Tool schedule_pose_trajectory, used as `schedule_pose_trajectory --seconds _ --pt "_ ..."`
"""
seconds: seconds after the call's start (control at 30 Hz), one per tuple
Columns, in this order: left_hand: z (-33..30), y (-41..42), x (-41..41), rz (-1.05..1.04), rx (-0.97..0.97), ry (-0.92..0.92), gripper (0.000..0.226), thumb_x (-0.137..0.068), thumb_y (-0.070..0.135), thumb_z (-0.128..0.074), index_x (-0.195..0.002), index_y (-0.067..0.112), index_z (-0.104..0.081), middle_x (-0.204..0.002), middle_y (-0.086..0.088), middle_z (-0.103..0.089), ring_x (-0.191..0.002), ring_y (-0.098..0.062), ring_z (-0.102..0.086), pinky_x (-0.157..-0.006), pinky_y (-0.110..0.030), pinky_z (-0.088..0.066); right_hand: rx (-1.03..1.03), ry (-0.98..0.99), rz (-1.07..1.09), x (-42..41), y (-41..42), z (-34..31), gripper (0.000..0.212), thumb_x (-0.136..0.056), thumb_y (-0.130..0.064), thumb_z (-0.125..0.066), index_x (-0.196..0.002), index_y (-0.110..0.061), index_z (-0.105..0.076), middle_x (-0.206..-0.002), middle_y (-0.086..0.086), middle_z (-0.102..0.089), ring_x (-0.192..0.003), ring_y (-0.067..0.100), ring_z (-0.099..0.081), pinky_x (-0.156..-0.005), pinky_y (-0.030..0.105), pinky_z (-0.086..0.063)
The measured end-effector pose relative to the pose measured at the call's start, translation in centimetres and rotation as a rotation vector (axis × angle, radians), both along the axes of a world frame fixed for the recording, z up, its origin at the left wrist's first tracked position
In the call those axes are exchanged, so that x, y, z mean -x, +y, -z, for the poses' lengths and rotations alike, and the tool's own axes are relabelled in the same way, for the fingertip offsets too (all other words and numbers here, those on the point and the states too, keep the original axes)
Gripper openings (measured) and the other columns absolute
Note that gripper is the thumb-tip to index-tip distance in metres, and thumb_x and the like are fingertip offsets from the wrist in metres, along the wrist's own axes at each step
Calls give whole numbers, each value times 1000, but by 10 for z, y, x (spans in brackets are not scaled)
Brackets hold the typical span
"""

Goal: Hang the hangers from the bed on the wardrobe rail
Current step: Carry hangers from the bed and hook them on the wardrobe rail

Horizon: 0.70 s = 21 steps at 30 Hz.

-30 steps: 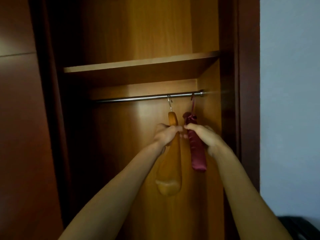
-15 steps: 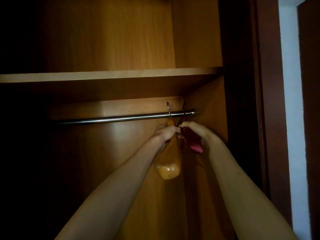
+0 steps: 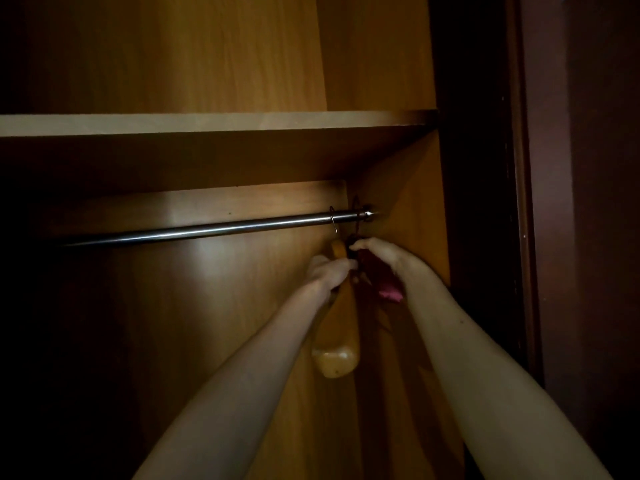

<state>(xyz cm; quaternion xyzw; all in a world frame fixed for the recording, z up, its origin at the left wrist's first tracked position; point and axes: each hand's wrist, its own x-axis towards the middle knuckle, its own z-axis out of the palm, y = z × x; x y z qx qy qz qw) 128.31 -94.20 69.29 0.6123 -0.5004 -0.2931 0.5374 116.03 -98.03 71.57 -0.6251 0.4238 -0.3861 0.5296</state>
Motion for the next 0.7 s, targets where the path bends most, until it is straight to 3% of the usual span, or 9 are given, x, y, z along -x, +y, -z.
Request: schedule_pose_trajectory --seconds 0.13,0.23,0.3,0.43,0.6,0.7 --pt "-1 -1 -2 -14 -3 -58 19 -68 26 -77 -56 13 -71 -61 -4 -72 -59 -22 -65 -66 -35 -56 0 47 -10 -1 0 -3 24 -101 -27 -53 -98 -3 -54 -51 15 -65 -32 21 -58 -32 20 -42" --pt "8 -3 -4 8 -23 -67 18 -72 27 -78 -64 12 -73 -69 -6 -74 -67 -24 -70 -72 -37 -59 -15 55 -2 -2 0 7 26 -98 -30 -57 -101 -4 -58 -52 13 -66 -36 20 -60 -34 21 -44" --pt "15 -4 -5 21 -14 -60 19 -77 29 -77 -75 10 -75 -78 -7 -76 -71 -24 -71 -69 -34 -59 -26 6 9 -2 5 13 26 -98 -30 -57 -99 -4 -58 -52 12 -63 -34 19 -58 -33 20 -43" --pt "27 -5 -7 16 20 -15 23 -85 29 -71 -89 7 -76 -83 -8 -76 -68 -20 -70 -61 -26 -53 -24 -94 26 -2 14 30 30 -97 -35 -59 -99 -5 -63 -62 12 -64 -38 17 -59 -35 18 -42" --pt "41 8 -8 41 88 63 29 -84 43 -70 -90 15 -76 -81 -3 -77 -72 -18 -71 -62 -25 -53 0 -223 60 2 23 67 30 -94 -43 -60 -97 -14 -70 -74 4 -69 -48 10 -58 -43 22 -43" --pt "60 30 -6 41 111 94 29 -88 53 -63 -81 26 -69 -80 3 -71 -76 -17 -67 -70 -28 -50 49 -163 131 5 38 100 35 -85 -50 -67 -99 -19 -76 -82 -1 -71 -56 8 -52 -55 24 -40"
